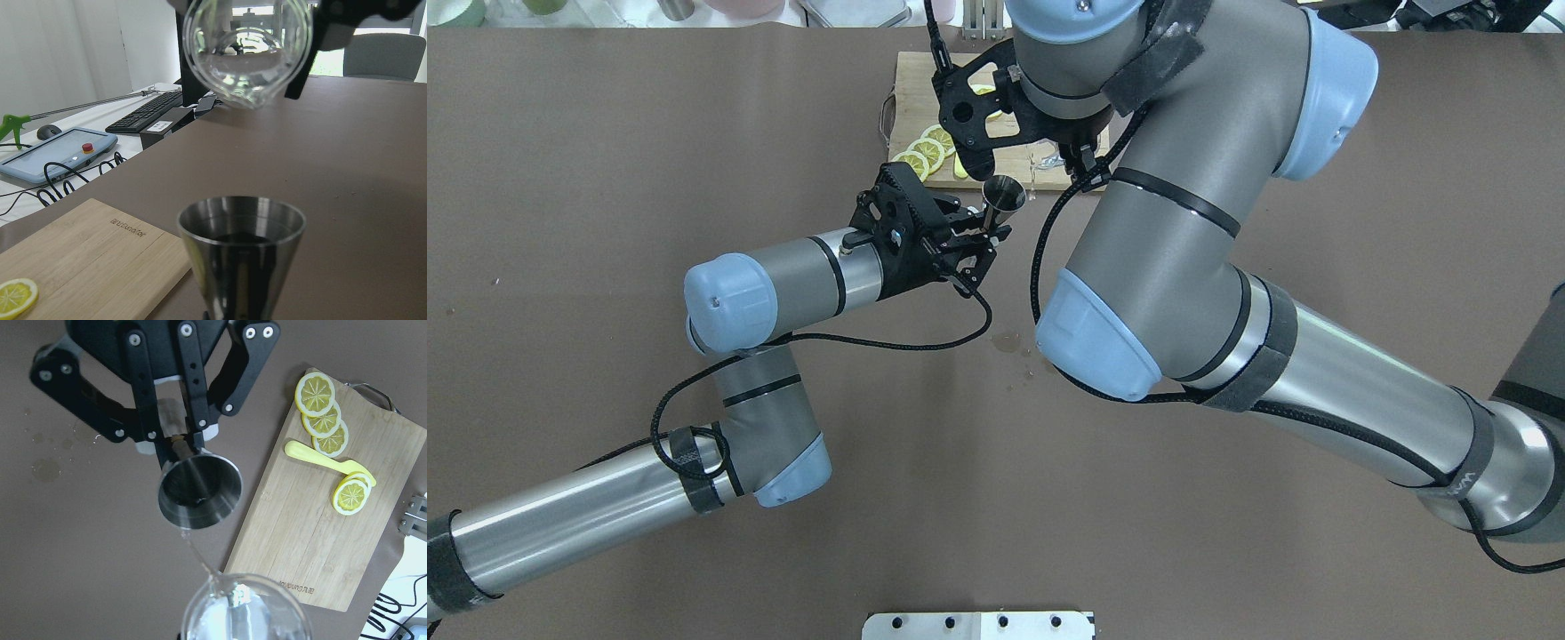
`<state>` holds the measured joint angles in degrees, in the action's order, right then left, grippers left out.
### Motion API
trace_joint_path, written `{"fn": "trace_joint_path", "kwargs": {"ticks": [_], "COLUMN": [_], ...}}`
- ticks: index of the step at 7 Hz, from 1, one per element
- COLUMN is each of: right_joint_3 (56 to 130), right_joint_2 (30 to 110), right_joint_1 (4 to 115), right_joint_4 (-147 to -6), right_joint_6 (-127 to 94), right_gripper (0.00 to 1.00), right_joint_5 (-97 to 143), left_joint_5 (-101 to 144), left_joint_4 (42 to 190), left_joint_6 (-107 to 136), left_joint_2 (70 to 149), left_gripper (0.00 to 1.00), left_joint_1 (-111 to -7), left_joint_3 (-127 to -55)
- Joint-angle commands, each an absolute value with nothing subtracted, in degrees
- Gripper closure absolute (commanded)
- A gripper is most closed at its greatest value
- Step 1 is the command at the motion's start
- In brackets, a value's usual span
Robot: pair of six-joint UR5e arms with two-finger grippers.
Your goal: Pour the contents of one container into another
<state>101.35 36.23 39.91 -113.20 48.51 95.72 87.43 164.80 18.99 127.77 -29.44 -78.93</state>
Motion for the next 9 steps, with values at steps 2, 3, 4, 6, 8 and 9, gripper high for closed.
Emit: {"fn": "trace_joint_path", "kwargs": {"ticks": [2, 3, 4, 6, 8, 9], "right_joint_3": [100.99, 100.9, 100.81, 100.37, 100.11, 99.67], "right_joint_2": [35.07, 34.81, 34.89, 34.37, 33.93, 33.49], "right_joint_1": [38.85, 38.06, 37.53, 37.53, 37.44, 37.44], "right_joint_4": [-114.16, -114.34, -114.35, -114.61, -114.7, -114.78], "right_joint_6": [49.56, 49.92, 49.92, 49.92, 49.92, 50.01], "right_gripper": [1.0, 1.0, 1.0, 1.0, 1.0, 1.0], "right_joint_5": [94.22, 92.83, 92.55, 92.46, 92.37, 92.29], "left_joint_5": [87.28, 87.1, 87.01, 87.01, 87.01, 87.01], "left_joint_4": [164.71, 164.62, 164.45, 164.36, 164.36, 164.36], "left_joint_6": [19.07, 19.07, 19.07, 19.07, 19.07, 19.07], "left_joint_2": [127.71, 128.05, 128.23, 128.5, 128.5, 128.5], "left_gripper": [1.0, 1.0, 1.0, 1.0, 1.0, 1.0], "left_joint_1": [-29.27, -29.27, -29.27, -29.18, -29.27, -29.27], "left_joint_3": [-78.84, -78.66, -78.58, -78.31, -78.31, -78.31]}}
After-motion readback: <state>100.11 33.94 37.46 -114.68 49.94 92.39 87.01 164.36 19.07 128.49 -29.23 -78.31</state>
